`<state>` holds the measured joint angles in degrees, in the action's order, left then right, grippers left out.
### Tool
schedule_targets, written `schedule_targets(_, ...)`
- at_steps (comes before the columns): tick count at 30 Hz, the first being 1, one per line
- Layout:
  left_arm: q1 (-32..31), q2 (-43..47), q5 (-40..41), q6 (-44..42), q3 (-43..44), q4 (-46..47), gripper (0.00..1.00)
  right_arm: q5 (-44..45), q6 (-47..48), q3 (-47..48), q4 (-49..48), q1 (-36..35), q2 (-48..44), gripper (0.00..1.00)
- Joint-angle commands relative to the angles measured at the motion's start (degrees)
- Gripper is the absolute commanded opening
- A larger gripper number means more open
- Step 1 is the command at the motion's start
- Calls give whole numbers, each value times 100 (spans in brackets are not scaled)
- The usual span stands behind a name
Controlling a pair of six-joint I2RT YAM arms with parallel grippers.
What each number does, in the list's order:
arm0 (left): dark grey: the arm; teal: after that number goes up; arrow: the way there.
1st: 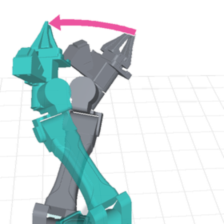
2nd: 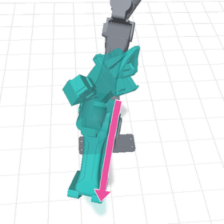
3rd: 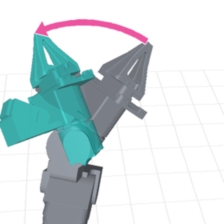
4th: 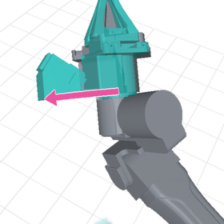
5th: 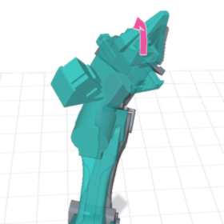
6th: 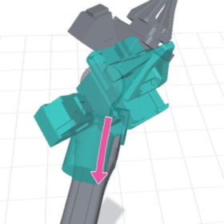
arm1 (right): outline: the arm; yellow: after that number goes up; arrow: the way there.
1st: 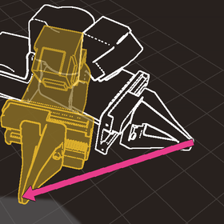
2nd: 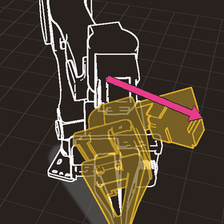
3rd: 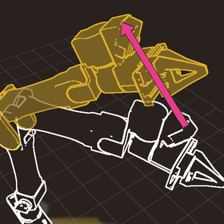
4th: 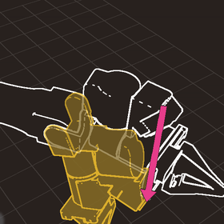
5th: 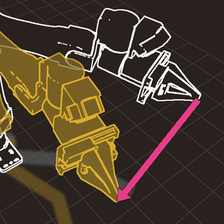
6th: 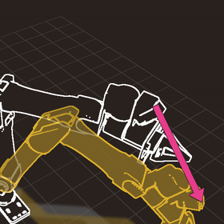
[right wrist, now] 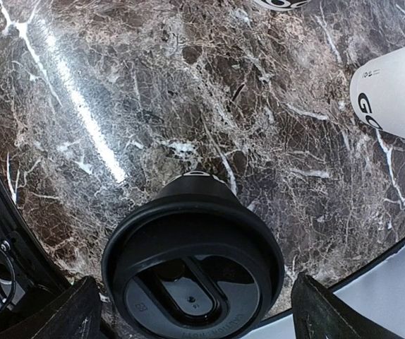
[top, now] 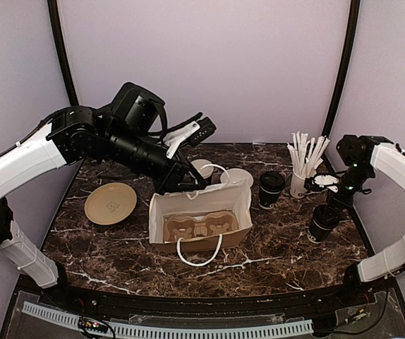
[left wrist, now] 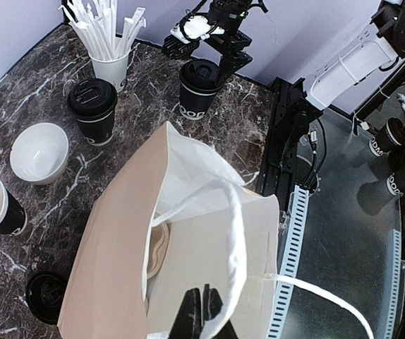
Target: Pack the takeout coffee
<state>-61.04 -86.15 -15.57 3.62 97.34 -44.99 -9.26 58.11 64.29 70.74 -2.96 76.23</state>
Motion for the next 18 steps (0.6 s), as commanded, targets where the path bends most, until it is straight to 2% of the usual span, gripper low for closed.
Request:
schedule_targets(1, -40, 83, 0, -65, -47, -26, 0, -48, -10, 39, -22, 25, 64, 93)
schedule_targets(18, -49, 31, 57, -74, -57, -53, 0, 203, -18, -332, -227, 27, -226, 84)
